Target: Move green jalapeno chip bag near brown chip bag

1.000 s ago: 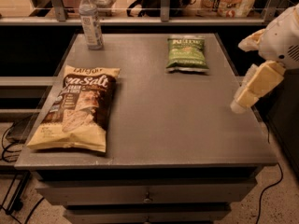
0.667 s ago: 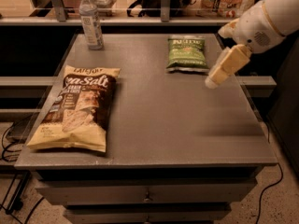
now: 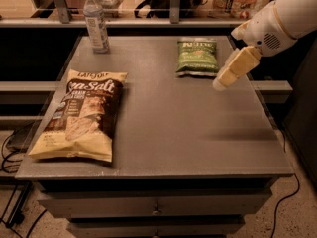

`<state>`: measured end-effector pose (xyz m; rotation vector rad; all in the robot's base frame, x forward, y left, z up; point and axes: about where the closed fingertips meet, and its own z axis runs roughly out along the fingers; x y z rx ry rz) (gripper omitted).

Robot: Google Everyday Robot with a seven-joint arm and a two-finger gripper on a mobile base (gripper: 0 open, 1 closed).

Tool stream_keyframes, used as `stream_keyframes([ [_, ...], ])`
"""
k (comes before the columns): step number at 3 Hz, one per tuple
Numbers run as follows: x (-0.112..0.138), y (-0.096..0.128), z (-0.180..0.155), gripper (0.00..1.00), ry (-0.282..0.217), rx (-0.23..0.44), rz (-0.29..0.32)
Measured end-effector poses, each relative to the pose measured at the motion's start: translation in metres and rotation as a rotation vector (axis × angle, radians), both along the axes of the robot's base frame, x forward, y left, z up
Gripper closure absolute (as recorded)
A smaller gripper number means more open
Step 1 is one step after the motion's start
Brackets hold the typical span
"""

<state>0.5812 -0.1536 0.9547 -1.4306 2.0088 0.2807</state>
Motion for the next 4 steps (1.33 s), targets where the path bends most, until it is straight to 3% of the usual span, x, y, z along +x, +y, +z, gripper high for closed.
stream_keyframes([
  [2,0.055,-0.005,-0.02,0.0,-0.058,0.039,-0.205],
  [3,0.086,-0.011,-0.033,0.0,-0.062,0.106,-0.269],
  [4,0.107,-0.005,-0.048,0.0,-0.04,0.152,-0.275],
])
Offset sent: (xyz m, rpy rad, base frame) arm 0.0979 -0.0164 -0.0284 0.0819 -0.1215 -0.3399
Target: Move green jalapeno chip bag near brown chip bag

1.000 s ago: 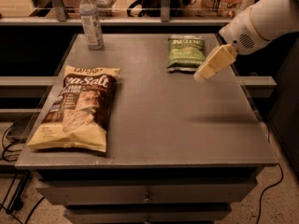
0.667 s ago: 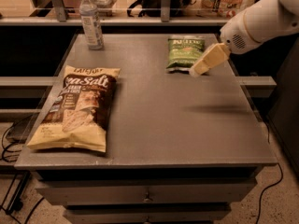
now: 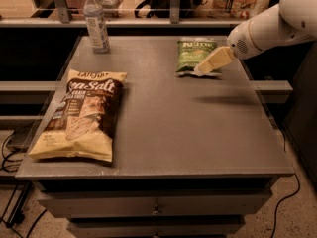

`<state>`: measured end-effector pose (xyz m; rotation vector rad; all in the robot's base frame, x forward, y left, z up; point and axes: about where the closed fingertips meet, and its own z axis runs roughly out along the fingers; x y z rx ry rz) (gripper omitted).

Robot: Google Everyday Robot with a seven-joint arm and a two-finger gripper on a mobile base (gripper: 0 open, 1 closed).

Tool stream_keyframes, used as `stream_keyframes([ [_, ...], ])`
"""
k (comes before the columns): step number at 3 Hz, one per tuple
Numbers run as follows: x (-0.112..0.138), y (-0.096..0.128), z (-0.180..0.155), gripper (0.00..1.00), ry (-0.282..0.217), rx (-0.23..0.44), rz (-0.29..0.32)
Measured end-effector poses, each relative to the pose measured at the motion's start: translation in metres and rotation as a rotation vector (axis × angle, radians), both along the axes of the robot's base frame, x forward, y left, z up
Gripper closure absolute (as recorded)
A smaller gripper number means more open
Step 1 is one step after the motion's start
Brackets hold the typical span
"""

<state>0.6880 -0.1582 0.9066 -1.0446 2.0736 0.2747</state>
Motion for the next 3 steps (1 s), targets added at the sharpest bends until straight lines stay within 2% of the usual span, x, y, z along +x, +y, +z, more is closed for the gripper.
stream_keyframes([
  [1,0.019,0.005,-0.021,0.0,0.032,0.032,-0.007],
  [2,0.033,0.003,-0.041,0.17,0.069,0.059,-0.034],
  [3,0.037,0.005,-0.045,0.4,0.082,0.032,-0.046],
])
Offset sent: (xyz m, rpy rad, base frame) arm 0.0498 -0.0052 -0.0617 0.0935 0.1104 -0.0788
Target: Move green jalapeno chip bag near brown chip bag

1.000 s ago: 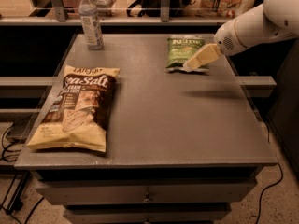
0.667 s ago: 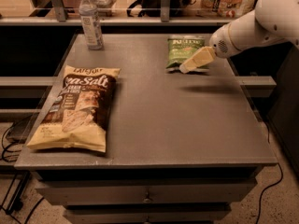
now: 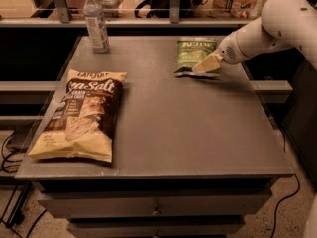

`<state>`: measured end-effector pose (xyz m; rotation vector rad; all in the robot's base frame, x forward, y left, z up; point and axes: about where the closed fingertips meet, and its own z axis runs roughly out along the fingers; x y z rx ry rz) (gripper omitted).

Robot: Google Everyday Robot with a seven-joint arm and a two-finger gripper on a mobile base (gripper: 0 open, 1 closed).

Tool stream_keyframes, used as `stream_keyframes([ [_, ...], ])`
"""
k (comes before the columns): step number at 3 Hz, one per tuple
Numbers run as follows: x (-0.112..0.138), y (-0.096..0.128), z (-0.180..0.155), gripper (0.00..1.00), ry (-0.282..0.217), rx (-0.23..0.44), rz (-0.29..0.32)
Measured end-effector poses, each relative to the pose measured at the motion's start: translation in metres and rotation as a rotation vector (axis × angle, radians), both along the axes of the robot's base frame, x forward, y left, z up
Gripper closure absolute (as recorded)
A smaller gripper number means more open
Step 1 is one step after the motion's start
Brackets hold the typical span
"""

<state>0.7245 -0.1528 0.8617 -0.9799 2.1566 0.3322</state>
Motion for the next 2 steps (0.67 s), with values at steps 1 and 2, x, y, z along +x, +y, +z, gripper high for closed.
stream_keyframes([
  [1,-0.001,0.006,0.002,0.64,0.001,-0.024,-0.003],
  [2,-0.008,0.017,0.012,0.87,-0.02,-0.056,0.024],
])
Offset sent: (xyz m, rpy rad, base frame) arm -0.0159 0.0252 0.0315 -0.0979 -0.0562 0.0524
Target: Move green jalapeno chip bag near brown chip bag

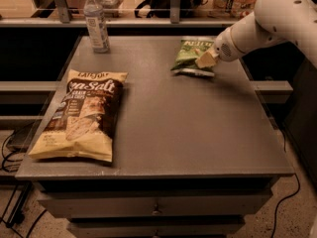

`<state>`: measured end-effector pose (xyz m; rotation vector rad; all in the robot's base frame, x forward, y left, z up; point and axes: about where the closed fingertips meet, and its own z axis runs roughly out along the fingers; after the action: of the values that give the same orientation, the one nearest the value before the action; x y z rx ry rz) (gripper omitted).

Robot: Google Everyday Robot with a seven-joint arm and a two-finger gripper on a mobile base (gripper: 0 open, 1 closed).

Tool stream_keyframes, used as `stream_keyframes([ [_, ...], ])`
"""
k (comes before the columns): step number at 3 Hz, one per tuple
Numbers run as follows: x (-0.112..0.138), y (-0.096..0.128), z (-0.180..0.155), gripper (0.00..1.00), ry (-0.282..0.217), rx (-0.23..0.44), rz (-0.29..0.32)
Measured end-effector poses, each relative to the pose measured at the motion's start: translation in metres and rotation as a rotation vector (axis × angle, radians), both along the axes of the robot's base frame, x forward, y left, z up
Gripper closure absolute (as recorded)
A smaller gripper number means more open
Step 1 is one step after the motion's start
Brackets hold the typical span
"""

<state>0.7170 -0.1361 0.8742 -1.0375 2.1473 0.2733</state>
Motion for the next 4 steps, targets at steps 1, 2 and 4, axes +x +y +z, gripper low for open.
stream_keyframes([
  [1,-0.011,0.02,0.026,1.0,-0.017,-0.031,0.085],
  [2,-0.039,0.039,0.061,1.0,-0.031,-0.049,0.215],
  [4,-0.084,0.064,0.101,1.0,-0.103,-0.057,0.403],
])
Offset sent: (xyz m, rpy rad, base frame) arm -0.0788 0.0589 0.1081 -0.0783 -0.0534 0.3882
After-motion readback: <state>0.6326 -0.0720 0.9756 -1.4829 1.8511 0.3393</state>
